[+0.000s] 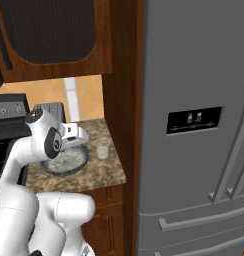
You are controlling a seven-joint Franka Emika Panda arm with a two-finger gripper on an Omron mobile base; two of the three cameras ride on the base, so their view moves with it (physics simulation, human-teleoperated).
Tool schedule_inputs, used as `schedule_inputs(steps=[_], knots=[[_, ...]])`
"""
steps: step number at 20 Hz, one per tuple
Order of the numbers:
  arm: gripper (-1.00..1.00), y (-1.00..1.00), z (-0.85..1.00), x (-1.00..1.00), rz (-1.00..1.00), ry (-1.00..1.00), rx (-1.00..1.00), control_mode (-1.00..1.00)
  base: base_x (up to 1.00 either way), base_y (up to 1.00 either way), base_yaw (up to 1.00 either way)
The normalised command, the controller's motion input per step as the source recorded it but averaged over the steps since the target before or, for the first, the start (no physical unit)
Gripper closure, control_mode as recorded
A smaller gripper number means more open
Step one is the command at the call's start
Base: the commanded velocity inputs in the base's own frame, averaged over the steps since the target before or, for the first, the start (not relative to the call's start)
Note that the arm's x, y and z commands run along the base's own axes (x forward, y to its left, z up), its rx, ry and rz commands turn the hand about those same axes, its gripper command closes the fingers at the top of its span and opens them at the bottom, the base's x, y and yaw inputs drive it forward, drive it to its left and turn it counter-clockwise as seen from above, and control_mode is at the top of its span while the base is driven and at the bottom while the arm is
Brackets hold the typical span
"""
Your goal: Grab a lemon wedge from the fridge and one ice cube from the ice bowl, and put them in the glass of lemonade.
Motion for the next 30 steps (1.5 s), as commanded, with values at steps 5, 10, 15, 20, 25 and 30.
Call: schedule_inputs(steps=[5, 10, 15, 20, 25, 30], knots=[[-1.00, -0.09, 0.19, -0.92, 0.12, -0.15, 0.22, -1.00, 0.00, 0.00, 0.00], [-1.00, -0.28, 0.59, -0.29, -0.07, -0.14, 0.28, -1.00, 0.00, 0.00, 0.00], [-1.00, -0.15, 0.04, -0.02, -0.08, -0.02, 0.16, -1.00, 0.00, 0.00, 0.00], [-1.00, 0.00, -0.01, -0.14, -0.07, 0.00, 0.00, -1.00, 0.00, 0.00, 0.00], [-1.00, 0.00, 0.00, -0.51, -0.12, 0.00, 0.00, -1.00, 0.00, 0.00, 0.00], [-1.00, 0.00, -0.05, -0.26, -0.11, 0.00, 0.00, 1.00, -0.10, 0.00, -0.02]])
